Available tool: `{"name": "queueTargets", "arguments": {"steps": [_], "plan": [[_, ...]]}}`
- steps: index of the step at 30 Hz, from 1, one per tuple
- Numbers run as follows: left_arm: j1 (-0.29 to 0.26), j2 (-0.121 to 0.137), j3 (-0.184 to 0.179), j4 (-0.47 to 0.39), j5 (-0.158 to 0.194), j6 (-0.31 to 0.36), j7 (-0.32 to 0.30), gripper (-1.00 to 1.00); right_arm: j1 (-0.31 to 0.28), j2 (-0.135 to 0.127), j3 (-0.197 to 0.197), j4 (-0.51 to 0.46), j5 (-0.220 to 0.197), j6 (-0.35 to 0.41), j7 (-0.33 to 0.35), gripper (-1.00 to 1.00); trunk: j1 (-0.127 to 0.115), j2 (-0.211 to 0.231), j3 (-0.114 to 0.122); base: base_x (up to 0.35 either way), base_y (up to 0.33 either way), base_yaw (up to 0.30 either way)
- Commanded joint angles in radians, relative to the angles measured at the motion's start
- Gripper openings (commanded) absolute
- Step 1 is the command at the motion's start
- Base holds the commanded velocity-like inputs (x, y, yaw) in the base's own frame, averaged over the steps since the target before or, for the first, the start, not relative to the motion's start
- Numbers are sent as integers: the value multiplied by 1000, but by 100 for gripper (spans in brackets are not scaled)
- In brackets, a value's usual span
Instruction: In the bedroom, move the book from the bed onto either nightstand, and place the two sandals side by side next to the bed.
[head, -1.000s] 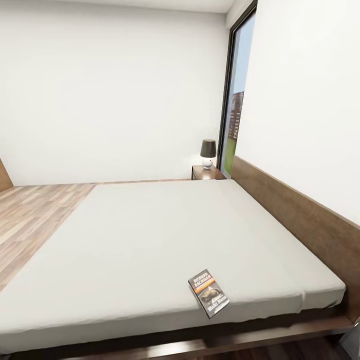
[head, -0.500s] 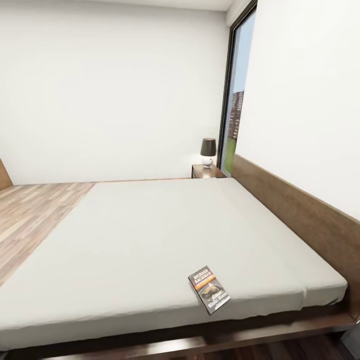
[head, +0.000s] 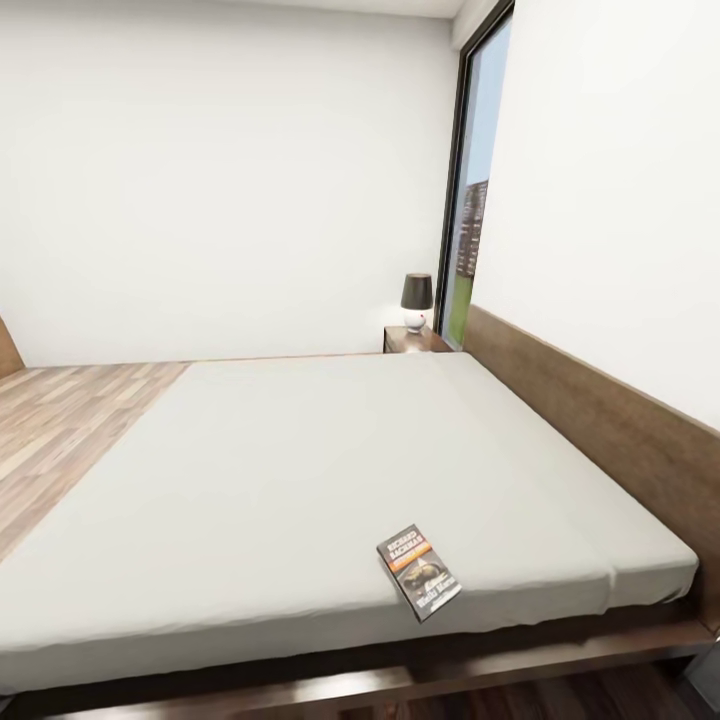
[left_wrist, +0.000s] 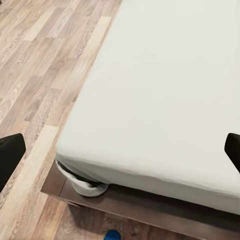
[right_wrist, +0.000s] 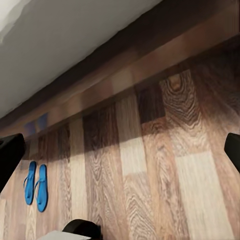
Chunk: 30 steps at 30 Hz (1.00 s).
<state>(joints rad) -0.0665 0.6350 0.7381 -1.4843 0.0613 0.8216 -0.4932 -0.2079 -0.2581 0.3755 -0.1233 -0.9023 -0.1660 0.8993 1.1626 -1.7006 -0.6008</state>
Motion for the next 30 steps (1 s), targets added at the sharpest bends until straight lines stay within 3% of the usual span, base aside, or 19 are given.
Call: {"name": "queueTargets", "arguments": {"steps": [1,6,7,8,10,14,20,25,30], "plan": [[-1,0,1,0,6,8,-1,100,-1,1,2,1,-8,-7,-3,100,4,-8,-4,0,0,0],[-1,0,1,-1,6,7,-1,100,-1,6,-81,2,-40,-6,-8,100,23,-43,-20,0,0,0],[-1,0,1,-1,6,7,-1,100,-1,7,-104,3,-48,-6,-8,100,27,-50,-23,0,0,0],[-1,0,1,-1,6,7,-1,100,-1,6,-153,5,-64,-6,-8,100,31,-57,-26,0,0,0],[-1,0,1,-1,6,6,-1,100,-1,4,-198,9,-76,-5,-7,100,38,-71,-32,0,0,0],[-1,0,1,-1,6,3,-2,100,-1,4,-242,12,-85,-4,-4,100,54,-99,-45,0,0,0],[-1,0,1,-1,6,-5,-2,100,-1,3,-278,14,-84,2,66,100,77,-141,-64,0,0,0],[-1,0,1,-1,6,-6,-2,100,-1,4,-283,16,-82,5,180,100,96,-176,-79,0,0,0],[-1,0,1,-1,6,-7,-3,100,-1,6,-277,17,-80,6,236,100,115,-211,-95,0,0,0]]}}
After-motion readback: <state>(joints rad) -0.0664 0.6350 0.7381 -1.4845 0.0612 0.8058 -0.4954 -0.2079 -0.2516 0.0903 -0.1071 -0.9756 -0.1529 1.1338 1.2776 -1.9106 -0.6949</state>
